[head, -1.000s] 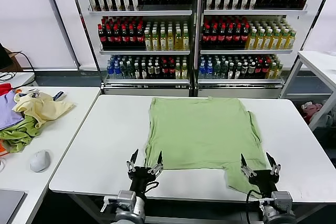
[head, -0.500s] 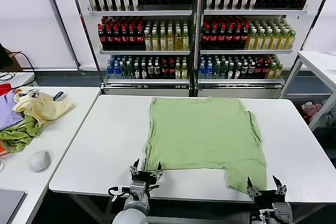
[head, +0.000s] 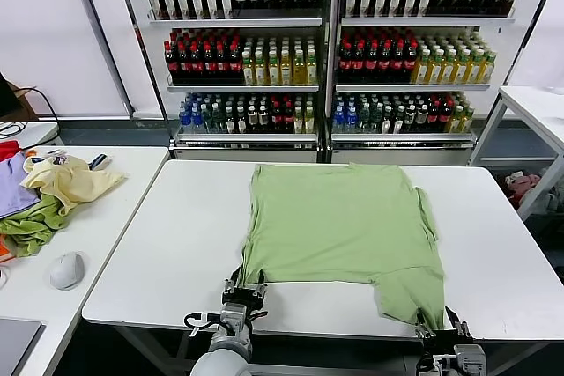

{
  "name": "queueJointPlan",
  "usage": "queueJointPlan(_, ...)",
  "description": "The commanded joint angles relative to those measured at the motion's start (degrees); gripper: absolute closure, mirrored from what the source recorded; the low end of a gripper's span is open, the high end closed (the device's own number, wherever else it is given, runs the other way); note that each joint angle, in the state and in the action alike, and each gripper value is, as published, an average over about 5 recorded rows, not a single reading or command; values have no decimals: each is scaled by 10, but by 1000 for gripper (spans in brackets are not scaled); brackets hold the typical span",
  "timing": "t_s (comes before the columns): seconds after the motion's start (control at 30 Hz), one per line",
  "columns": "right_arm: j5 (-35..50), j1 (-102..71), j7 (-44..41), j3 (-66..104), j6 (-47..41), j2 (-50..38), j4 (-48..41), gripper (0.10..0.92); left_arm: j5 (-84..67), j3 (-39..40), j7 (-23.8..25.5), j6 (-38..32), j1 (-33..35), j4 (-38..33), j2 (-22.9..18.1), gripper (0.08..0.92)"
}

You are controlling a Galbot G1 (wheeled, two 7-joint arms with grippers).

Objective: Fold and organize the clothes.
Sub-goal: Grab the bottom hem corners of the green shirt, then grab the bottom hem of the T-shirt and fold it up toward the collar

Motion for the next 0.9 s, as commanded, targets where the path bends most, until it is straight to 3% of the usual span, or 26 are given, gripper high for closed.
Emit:
queueJointPlan(0.03, 27, -2, -5, -1, -6, 0, -4, 669, -26, -1, 5, 10, 6, -6, 6, 597)
queueJointPlan(0.27, 37, 2, -27, -4, 18, -1, 9, 859, -44, -3, 10, -27, 19, -33, 13, 796)
queueJointPlan(0.43, 35, 4, -44, -3, 44, -3, 21, 917, -49, -8, 15, -67, 24, -55, 20, 901)
queueJointPlan(0.7, 36, 33, -52, 0, 95, -12, 33, 917, -61, -17, 26, -102, 18, -99, 38, 912)
queueJointPlan(0.9, 44, 86, -46, 2, 108, -27, 11, 917, -84, -27, 33, -109, -21, -95, 60, 912)
